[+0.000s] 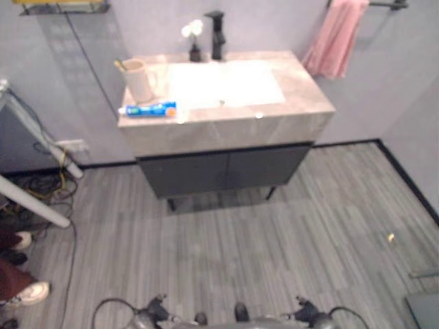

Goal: Put brush and paste in cup on sink, flatten towel.

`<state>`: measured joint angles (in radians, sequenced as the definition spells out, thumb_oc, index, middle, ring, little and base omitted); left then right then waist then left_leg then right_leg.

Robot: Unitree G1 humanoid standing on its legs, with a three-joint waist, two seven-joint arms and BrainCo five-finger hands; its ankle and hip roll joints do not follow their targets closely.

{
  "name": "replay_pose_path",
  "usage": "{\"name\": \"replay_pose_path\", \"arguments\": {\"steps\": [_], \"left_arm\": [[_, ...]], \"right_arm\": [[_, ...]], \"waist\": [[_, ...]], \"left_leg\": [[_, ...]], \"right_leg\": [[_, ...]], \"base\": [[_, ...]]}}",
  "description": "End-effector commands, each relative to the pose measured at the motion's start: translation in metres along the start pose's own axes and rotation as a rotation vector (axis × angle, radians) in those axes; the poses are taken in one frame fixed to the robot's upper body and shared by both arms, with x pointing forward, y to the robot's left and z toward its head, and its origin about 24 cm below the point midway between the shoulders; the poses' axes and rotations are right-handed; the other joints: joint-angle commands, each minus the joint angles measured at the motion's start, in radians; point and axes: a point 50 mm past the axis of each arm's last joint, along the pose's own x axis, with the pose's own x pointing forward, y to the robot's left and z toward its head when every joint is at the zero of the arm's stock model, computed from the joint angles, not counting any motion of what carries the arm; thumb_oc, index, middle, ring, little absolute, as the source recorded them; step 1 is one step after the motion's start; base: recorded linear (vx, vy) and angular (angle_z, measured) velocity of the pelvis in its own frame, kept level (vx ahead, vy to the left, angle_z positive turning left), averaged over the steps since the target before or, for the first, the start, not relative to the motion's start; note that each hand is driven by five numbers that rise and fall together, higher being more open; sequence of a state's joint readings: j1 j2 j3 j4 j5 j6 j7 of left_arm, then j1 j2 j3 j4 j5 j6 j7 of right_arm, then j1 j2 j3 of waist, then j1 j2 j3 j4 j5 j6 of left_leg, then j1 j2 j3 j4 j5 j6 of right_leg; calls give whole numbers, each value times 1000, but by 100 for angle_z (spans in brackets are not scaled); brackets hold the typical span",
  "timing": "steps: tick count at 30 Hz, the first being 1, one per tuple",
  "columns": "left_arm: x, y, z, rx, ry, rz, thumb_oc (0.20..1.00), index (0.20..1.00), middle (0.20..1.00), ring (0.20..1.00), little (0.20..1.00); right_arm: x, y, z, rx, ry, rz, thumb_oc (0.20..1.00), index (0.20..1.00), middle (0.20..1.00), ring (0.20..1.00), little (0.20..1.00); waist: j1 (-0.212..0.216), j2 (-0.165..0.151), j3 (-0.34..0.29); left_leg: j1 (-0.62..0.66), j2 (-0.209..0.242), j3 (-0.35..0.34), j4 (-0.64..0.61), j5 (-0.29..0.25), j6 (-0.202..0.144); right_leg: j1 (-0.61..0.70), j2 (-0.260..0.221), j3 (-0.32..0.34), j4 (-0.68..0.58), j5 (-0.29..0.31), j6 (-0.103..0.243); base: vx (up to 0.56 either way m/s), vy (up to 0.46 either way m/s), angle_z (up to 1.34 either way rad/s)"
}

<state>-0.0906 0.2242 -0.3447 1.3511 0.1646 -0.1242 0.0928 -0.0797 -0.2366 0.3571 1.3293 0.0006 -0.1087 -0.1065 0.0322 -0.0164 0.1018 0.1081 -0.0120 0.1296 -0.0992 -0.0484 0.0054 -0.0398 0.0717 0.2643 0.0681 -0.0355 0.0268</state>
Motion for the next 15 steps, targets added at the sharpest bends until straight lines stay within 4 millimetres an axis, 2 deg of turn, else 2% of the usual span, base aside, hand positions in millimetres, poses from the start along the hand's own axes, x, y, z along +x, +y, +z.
{"name": "replay_pose_path", "arguments": {"steps": [1,5,8,10,12,13,15], "left_arm": [[1,7,3,-4,-6,14,1000,1000,1000,1000,1000],[2,13,3,-8,-1,29,1000,1000,1000,1000,1000],[2,18,1,-24,8,48,1000,1000,1000,1000,1000],[1,18,-2,-26,20,46,1000,1000,1000,1000,1000],[1,17,-6,-30,34,44,1000,1000,1000,1000,1000],[0,18,-10,-49,54,48,1000,1000,1000,1000,1000],[0,23,-10,-67,53,65,1000,1000,1000,1000,1000]], "right_arm": [[2,-4,6,44,-2,-10,1000,1000,1000,1000,1000],[2,-5,5,56,17,-11,1000,1000,1000,1000,1000],[3,-6,11,73,-7,-17,1000,1000,1000,1000,1000],[3,-8,9,97,-4,-29,1000,1000,1000,1000,1000],[2,-9,7,112,2,-35,1000,1000,1000,1000,1000],[2,-12,5,82,4,-38,1000,1000,1000,1000,1000],[3,-15,12,-1,-35,-37,1000,1000,1000,1000,1000]], "waist": [[0,17,-18],[2,22,-10],[-7,24,7],[-22,27,9],[-30,28,6],[-35,20,9],[-41,3,34]], "left_leg": [[-14,-90,9,20,-19,42],[-12,-91,8,25,-27,55],[-5,-84,17,32,-38,57],[10,-87,18,37,-50,56],[25,-95,19,32,-56,55],[41,-117,14,41,-74,55],[55,-133,11,73,-101,50]], "right_leg": [[-21,73,90,95,-9,88],[-62,77,84,182,-26,115],[-129,73,38,304,-21,152],[-169,74,15,361,-7,160],[-189,73,12,335,2,151],[-232,57,6,251,61,141],[-297,26,-9,146,138,167]], "base": [[3,84,-4],[-13,82,-9],[-13,64,-6],[52,70,4],[129,92,17],[185,79,10],[163,0,-6]]}}
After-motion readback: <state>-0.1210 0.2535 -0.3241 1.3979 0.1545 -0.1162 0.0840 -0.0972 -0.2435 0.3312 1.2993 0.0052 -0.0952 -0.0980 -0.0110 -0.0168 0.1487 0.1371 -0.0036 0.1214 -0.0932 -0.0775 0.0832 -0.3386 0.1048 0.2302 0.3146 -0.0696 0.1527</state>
